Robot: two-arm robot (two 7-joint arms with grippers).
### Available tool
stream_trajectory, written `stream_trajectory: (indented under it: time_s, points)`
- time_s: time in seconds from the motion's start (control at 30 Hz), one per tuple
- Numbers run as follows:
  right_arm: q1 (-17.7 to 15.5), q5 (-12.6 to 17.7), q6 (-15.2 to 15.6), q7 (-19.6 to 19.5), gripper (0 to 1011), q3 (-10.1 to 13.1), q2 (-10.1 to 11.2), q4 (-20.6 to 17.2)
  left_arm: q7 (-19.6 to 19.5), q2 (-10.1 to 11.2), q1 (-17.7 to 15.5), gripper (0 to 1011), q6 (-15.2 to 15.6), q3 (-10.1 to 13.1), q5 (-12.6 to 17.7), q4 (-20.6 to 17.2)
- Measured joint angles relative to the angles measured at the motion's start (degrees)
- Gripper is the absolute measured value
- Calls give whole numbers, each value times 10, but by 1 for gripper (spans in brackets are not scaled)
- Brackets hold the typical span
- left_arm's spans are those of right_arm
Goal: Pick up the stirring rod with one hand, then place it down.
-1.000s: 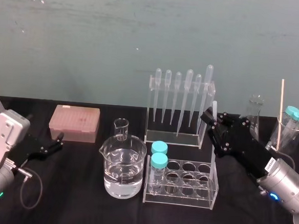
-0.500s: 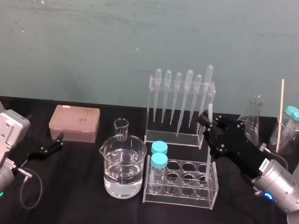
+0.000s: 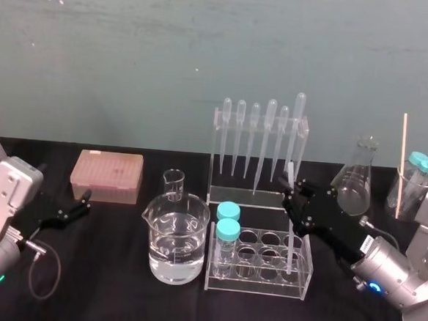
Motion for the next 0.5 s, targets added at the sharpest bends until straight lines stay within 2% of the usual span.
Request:
stream_trajectory:
  time_s: [0.5]
  points:
    - [17, -11, 18, 10, 69, -17, -3, 39, 0, 0, 0, 1000, 0, 0, 0, 0]
